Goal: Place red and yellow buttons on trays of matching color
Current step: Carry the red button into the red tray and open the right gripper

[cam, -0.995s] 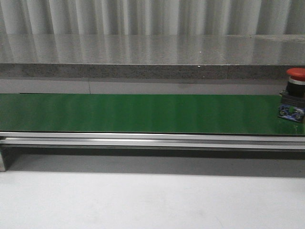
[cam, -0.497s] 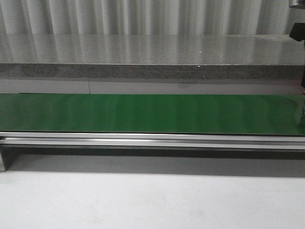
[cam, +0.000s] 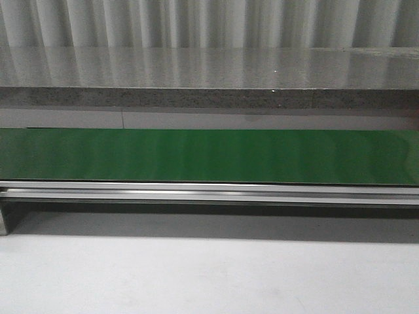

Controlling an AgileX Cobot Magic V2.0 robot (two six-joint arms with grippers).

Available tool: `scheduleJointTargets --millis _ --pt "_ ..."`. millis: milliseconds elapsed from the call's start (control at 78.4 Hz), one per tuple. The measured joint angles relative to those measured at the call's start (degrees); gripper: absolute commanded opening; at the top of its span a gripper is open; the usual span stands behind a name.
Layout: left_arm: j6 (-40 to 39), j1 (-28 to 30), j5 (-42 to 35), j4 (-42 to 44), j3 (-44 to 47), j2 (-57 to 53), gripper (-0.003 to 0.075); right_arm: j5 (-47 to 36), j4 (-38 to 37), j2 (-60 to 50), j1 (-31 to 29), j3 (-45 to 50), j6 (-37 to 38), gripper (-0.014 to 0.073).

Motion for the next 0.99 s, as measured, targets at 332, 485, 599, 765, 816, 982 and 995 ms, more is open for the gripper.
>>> scheduleJointTargets --millis 332,485,599,765,816,982,995 --pt "0.00 0.00 0.00 0.00 0.00 0.00 -0.0020 -1.90 -0.47 4.39 -9.43 -4.42 5.47 0.0079" --pt "0.00 0.00 0.00 0.00 0.00 0.00 -0.0020 -1.35 -0.47 10.44 -9.88 -10.14 5.97 0.0079" --pt "0.00 0.00 0.00 0.00 0.00 0.00 -0.0020 -1.30 -0.47 13.39 -9.88 -13.37 6.33 0.0079" --pt "0.00 0.00 0.00 0.00 0.00 0.00 -0.0020 -1.40 -0.47 19.22 -9.96 -17.82 7.69 0.0079" --pt "0.00 0.00 0.00 0.00 0.00 0.00 -0.0020 -1.71 -0.47 20.76 -9.96 -18.32 7.82 0.0079" --pt "0.00 0.00 0.00 0.00 0.00 0.00 -0.0020 -4.26 -0.47 24.86 -9.96 -18.60 9.65 0.0079" --pt "0.00 0.00 0.00 0.00 0.00 0.00 -0.0020 -4.78 -0.47 25.50 -9.96 -18.60 9.93 0.0079"
